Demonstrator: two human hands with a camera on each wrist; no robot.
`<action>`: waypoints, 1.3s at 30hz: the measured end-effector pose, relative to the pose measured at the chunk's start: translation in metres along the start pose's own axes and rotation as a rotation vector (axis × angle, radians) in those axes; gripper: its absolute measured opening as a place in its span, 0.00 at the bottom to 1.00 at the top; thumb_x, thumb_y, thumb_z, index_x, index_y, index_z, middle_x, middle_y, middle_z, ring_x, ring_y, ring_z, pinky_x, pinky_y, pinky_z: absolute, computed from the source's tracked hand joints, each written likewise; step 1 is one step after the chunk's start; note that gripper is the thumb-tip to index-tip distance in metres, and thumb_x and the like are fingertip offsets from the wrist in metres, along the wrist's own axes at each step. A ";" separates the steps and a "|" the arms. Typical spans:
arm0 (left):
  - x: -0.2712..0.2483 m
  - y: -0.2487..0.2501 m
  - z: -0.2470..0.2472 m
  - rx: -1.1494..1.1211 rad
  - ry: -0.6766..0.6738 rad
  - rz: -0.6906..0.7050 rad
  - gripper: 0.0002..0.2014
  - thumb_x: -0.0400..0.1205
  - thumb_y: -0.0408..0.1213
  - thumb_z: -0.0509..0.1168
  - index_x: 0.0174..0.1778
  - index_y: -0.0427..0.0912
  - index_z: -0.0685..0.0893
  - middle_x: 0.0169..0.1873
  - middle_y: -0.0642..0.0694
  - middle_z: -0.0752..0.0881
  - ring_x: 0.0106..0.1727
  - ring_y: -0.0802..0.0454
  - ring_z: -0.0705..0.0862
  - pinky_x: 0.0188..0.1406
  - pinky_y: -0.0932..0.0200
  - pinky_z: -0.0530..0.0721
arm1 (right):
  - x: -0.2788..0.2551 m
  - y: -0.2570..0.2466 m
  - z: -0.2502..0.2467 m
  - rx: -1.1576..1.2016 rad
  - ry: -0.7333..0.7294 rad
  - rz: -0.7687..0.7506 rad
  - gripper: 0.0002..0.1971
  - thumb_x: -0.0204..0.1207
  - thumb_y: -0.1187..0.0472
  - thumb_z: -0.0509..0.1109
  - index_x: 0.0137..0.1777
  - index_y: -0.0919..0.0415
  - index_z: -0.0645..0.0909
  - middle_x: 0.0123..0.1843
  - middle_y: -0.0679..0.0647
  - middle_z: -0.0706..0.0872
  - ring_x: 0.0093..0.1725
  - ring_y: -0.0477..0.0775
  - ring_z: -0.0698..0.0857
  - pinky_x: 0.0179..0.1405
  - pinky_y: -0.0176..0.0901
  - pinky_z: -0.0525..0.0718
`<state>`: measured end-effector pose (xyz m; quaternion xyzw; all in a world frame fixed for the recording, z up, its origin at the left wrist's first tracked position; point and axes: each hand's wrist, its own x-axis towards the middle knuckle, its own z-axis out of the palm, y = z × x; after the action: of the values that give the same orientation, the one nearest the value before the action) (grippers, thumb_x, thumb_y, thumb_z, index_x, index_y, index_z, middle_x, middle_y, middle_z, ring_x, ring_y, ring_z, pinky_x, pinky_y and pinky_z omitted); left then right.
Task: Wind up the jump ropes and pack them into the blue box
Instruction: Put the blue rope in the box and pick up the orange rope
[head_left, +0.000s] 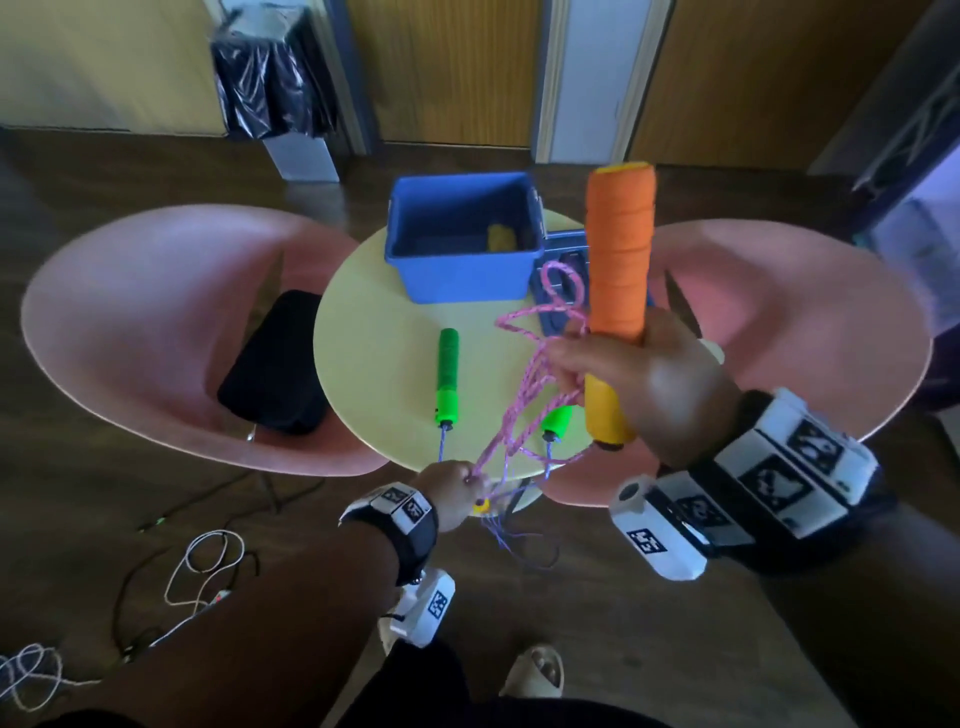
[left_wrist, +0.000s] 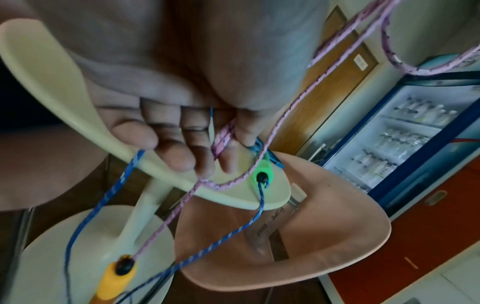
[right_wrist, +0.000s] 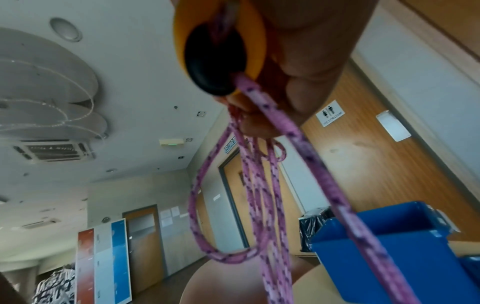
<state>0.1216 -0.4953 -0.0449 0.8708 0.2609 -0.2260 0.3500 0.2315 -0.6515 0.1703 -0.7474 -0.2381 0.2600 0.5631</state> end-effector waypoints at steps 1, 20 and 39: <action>-0.001 -0.001 -0.002 -0.001 0.028 -0.004 0.19 0.88 0.48 0.54 0.47 0.36 0.82 0.43 0.29 0.84 0.50 0.34 0.84 0.44 0.52 0.77 | -0.003 0.001 -0.006 0.011 0.044 -0.004 0.14 0.73 0.64 0.74 0.29 0.71 0.79 0.27 0.59 0.83 0.29 0.51 0.80 0.33 0.38 0.79; -0.069 0.098 -0.105 -0.931 0.162 0.369 0.22 0.87 0.46 0.56 0.28 0.45 0.81 0.21 0.44 0.70 0.25 0.48 0.66 0.28 0.54 0.58 | -0.017 0.110 0.030 -0.242 -0.314 0.149 0.06 0.73 0.57 0.77 0.46 0.55 0.84 0.37 0.51 0.88 0.35 0.46 0.88 0.36 0.30 0.82; -0.085 0.029 -0.033 -0.331 -0.008 0.350 0.13 0.74 0.47 0.77 0.53 0.59 0.87 0.51 0.61 0.89 0.54 0.71 0.84 0.63 0.62 0.79 | -0.023 0.018 0.030 0.719 0.024 0.310 0.09 0.76 0.69 0.71 0.36 0.73 0.81 0.30 0.63 0.83 0.26 0.58 0.79 0.34 0.54 0.89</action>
<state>0.0821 -0.5143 0.0398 0.8325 0.1383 -0.1196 0.5229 0.1955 -0.6494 0.1484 -0.5327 -0.0096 0.3999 0.7458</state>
